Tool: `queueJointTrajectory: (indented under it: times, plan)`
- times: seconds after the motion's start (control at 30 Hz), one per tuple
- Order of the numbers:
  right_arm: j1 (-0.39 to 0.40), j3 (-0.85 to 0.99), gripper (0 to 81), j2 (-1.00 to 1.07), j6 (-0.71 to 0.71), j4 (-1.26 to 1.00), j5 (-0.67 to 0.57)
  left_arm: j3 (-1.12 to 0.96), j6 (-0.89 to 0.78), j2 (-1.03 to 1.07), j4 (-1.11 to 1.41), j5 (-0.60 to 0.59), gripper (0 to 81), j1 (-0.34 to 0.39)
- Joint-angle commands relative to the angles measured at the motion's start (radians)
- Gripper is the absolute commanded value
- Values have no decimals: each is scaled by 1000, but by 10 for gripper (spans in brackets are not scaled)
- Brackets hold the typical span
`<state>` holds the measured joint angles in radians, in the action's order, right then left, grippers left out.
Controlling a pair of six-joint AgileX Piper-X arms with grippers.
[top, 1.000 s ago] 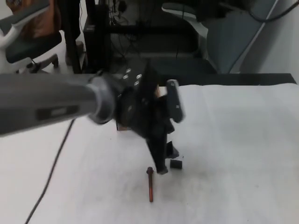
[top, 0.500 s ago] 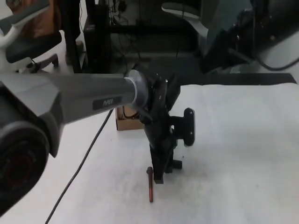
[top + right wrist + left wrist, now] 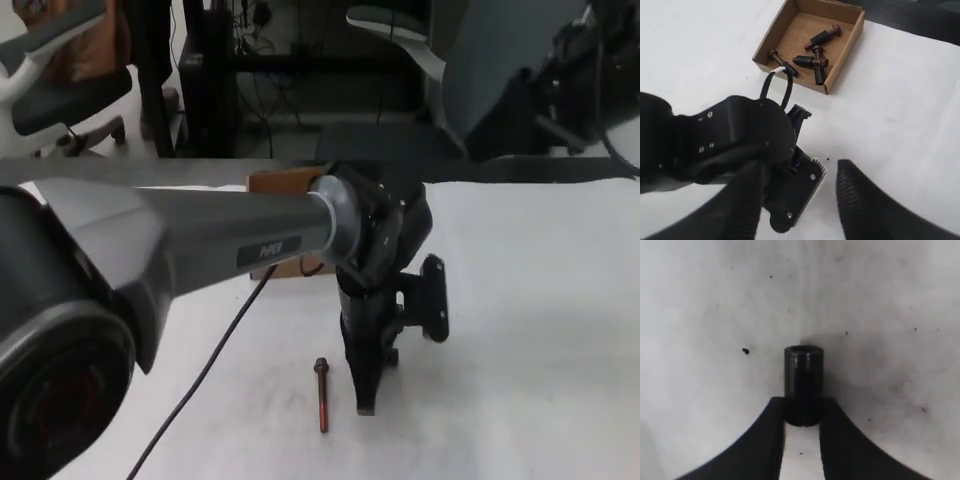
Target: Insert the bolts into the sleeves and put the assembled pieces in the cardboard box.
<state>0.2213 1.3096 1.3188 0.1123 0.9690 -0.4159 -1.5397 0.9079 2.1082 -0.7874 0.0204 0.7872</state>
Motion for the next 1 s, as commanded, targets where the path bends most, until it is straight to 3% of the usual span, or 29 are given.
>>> queueJointTrajectory:
  times: [0.0, 0.17, 0.33, 0.43, 0.67, 0.97]
  plan:
    - [-18, -41, 379, -85, 2, 7, -7, -1, -93, -84, -15, -72, 18, -24]
    - [-30, -159, 395, -243, 0, 7, -7, 61, -201, -272, -37, -208, 18, -129]
    - [5, -309, 637, -348, -161, -47, -9, 297, -304, -528, 101, -330, 18, -243]
    - [70, -414, 637, -342, -284, -200, 12, 501, -407, -699, 294, -362, 18, -278]
    - [257, -496, 601, -154, -401, -376, 236, 949, -757, -1104, 771, -389, 18, -243]
    - [363, -261, 601, 285, -455, -366, 283, 1229, -952, -1501, 830, -343, 18, -204]
